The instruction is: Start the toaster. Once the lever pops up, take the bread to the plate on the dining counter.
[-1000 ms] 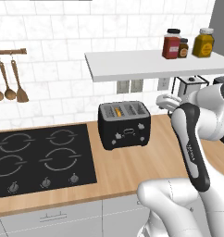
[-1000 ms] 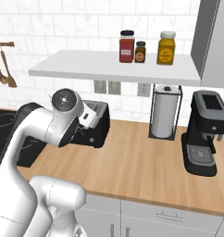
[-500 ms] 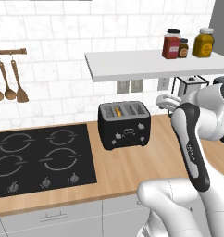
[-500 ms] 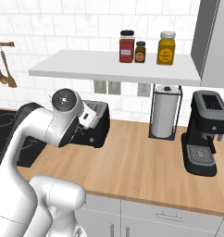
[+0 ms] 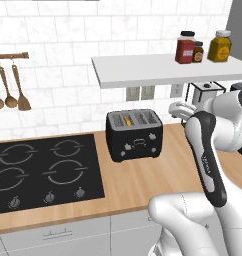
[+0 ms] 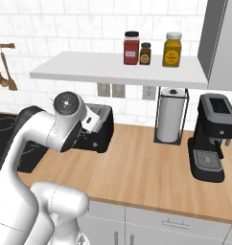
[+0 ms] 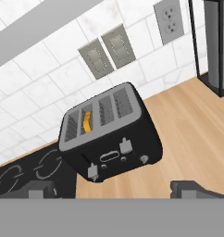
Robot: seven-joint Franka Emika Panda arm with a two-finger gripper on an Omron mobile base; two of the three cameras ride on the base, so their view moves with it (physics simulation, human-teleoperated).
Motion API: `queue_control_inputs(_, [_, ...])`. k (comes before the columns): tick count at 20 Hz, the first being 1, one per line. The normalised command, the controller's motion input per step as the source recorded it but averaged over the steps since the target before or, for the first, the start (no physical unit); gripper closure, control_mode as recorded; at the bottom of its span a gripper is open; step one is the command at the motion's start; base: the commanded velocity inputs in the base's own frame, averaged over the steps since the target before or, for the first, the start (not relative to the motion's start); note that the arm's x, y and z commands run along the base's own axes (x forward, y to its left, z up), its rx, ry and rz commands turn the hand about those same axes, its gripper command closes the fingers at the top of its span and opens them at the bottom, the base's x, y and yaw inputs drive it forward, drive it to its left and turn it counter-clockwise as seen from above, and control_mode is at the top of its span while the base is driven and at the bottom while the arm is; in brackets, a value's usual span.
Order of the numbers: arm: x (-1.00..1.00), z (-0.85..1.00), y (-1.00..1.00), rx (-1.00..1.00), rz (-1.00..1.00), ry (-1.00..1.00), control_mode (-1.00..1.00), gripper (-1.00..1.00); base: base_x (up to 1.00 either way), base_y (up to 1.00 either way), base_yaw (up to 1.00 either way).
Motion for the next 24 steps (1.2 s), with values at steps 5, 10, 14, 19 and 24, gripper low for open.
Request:
queue_control_inputs(5, [0.0, 0.0, 0.0, 0.0, 0.0, 0.0, -1.0, -1.0, 0.0, 0.0, 0.0])
queue_control_inputs(10, [0.0, 0.0, 0.0, 0.0, 0.0, 0.0, -1.0, -1.0, 0.0, 0.0, 0.0])
queue_control_inputs(14, [0.0, 0.0, 0.0, 0.0, 0.0, 0.0, -1.0, -1.0, 0.0, 0.0, 0.0])
queue_control_inputs(19, [0.0, 0.0, 0.0, 0.0, 0.0, 0.0, -1.0, -1.0, 0.0, 0.0, 0.0])
queue_control_inputs(24, [0.0, 0.0, 0.0, 0.0, 0.0, 0.0, -1.0, -1.0, 0.0, 0.0, 0.0])
